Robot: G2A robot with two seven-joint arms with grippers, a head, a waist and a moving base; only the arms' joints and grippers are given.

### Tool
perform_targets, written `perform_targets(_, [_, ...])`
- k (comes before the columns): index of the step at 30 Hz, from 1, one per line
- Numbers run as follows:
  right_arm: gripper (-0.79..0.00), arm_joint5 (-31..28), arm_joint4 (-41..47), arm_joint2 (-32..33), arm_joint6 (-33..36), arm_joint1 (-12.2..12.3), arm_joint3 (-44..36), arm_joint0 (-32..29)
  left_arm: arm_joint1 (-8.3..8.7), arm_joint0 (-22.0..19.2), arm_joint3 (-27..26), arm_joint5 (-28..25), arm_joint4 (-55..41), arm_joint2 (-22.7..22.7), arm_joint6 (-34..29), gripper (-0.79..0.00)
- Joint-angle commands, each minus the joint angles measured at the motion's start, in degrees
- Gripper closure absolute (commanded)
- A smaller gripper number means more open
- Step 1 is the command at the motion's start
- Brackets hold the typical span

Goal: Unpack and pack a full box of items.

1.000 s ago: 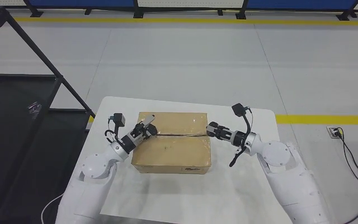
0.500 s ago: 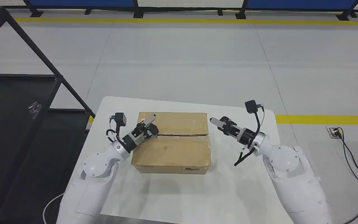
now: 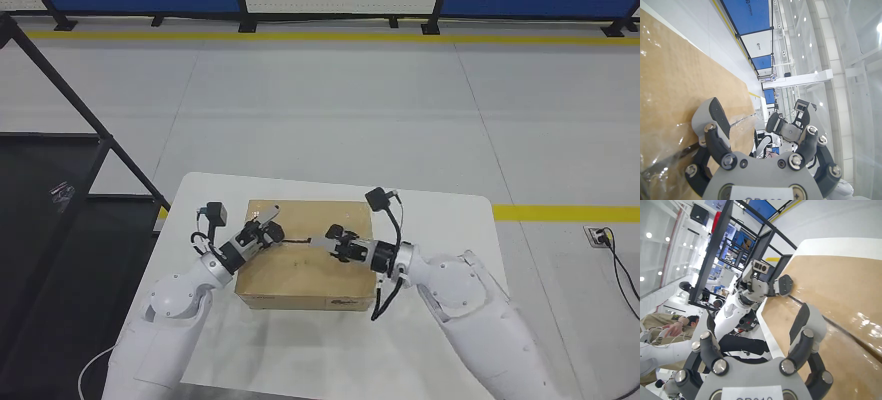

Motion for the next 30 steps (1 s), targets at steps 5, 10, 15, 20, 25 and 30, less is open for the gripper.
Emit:
perform_targets(5, [-0.711, -1.05, 1.9, -5.35, -4.29, -2.19, 6.22, 4.57, -0.04, -0.04, 0.02, -0.18, -0.14, 0.04, -0.24, -0.785])
perform_targets(10, [-0.385, -0.28, 3.06, -9.45, -5.52, -4.1, 12.06, 8.0, -0.09, -0.01, -0.03, -0.27, -0.22, 0.1, -0.23, -0.785])
perform_targets(15, [-0.289, 1.79, 4.09, -11.97, -5.72, -5.74, 17.5, 11.1, -0.11, 0.03, -0.17, -0.47, -0.18, 0.05, -0.19, -0.785])
perform_targets(20, [-0.157, 1.61, 5.43, -11.93, -4.96, -6.48, 20.97, 12.89, -0.09, 0.12, -0.28, -0.59, -0.22, -0.21, -0.21, -0.785])
perform_targets(25, [-0.028, 2.25, 5.71, -11.22, -2.66, -6.49, 21.67, 12.95, -0.09, 0.21, -0.31, -0.45, -0.26, -0.33, -0.17, -0.785])
perform_targets(30, [0.0, 4.71, 3.64, -10.94, 0.58, -6.18, 20.87, 12.77, -0.08, 0.13, -0.29, -0.54, -0.22, -0.45, -0.41, -0.785])
